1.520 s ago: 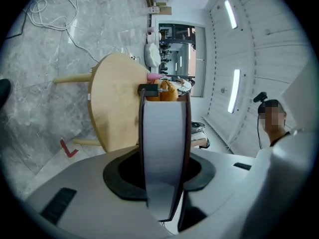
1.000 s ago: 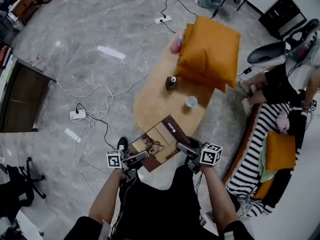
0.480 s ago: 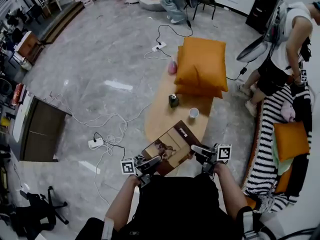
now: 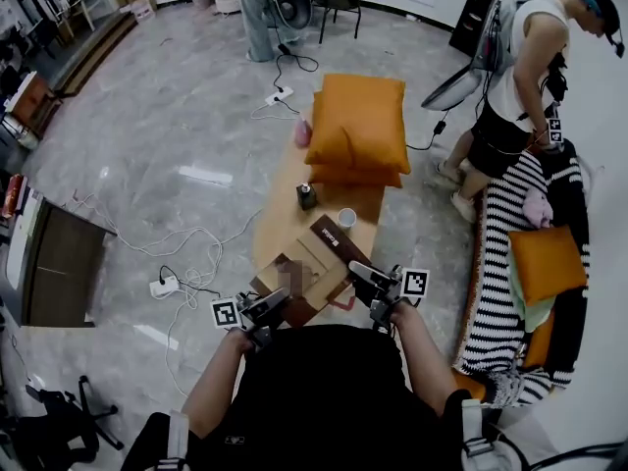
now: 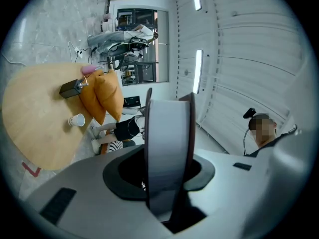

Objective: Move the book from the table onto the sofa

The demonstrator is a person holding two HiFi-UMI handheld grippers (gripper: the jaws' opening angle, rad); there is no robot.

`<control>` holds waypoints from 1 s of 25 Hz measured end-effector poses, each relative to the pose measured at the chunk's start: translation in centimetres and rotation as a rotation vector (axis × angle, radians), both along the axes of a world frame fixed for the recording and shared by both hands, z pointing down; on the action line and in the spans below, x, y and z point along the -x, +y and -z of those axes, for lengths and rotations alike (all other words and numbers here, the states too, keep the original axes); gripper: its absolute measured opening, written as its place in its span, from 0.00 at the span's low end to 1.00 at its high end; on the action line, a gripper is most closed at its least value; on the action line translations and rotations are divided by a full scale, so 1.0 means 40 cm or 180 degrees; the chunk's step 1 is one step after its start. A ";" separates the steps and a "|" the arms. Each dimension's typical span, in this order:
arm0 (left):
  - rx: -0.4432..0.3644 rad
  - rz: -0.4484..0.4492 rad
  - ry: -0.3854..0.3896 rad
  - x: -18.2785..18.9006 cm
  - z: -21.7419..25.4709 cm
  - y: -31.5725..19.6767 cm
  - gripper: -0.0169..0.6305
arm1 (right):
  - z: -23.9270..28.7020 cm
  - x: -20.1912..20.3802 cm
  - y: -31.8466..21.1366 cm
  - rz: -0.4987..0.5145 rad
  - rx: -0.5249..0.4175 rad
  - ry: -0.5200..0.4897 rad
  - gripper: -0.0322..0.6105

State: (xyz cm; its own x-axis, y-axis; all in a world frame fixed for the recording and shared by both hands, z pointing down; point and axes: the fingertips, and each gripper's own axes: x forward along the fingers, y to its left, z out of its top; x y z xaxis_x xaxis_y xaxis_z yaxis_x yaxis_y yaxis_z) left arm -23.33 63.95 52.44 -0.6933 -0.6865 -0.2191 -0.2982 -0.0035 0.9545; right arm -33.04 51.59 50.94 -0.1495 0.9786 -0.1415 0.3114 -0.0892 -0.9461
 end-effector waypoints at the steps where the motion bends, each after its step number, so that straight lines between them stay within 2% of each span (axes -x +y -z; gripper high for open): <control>1: 0.0017 -0.0010 -0.0006 0.007 0.004 -0.002 0.25 | 0.002 0.005 -0.003 -0.0013 0.0012 0.0004 0.28; 13: 0.0064 -0.0052 0.0042 0.021 0.002 -0.037 0.25 | -0.014 0.020 -0.038 -0.0013 0.0005 0.0074 0.28; 25: -0.0021 -0.0016 0.0105 -0.003 -0.017 -0.019 0.25 | -0.028 -0.009 -0.021 0.0023 -0.0082 0.0098 0.28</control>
State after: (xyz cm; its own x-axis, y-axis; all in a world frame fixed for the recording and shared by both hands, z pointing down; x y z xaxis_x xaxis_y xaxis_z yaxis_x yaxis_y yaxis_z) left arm -23.20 63.18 53.10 -0.6967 -0.6887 -0.2008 -0.2665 -0.0114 0.9638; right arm -32.69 50.76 52.07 -0.1463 0.9829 -0.1118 0.2817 -0.0670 -0.9572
